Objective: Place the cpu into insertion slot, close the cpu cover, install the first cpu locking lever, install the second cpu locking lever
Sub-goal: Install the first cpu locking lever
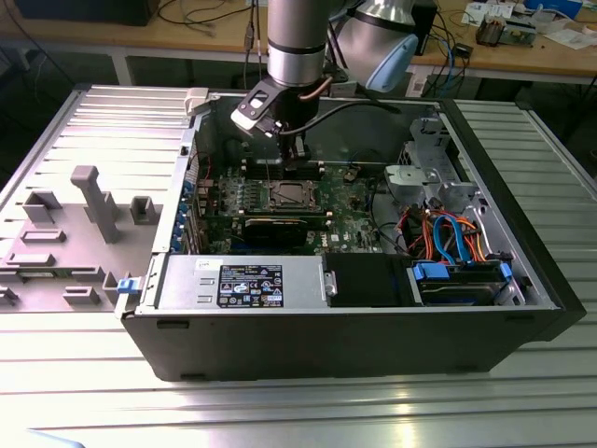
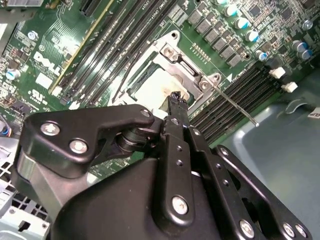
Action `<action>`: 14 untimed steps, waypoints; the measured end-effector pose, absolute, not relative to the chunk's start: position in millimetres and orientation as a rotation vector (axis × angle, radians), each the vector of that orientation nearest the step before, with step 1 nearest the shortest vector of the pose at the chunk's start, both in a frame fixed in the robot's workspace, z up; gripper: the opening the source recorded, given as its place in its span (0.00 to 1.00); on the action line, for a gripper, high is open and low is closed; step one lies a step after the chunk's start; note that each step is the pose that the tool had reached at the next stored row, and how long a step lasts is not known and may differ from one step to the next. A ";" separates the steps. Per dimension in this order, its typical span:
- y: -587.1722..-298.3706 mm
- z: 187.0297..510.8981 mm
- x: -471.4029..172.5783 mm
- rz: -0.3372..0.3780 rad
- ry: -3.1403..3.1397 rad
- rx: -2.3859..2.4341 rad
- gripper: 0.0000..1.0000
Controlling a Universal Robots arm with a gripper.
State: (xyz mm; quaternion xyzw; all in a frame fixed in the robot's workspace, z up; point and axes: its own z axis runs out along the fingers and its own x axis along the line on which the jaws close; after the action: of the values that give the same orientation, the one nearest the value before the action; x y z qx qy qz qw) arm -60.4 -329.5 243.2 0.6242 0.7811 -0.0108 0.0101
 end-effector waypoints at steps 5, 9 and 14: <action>-329.5 243.2 -60.4 -0.032 2.512 1.851 0.11; -329.5 243.2 -60.4 -0.031 2.566 1.774 0.11; -329.5 243.2 -60.4 -0.030 2.615 1.700 0.11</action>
State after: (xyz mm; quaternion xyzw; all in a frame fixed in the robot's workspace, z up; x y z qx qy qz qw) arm -60.4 -329.5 243.2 0.5449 0.8384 -0.0098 0.0111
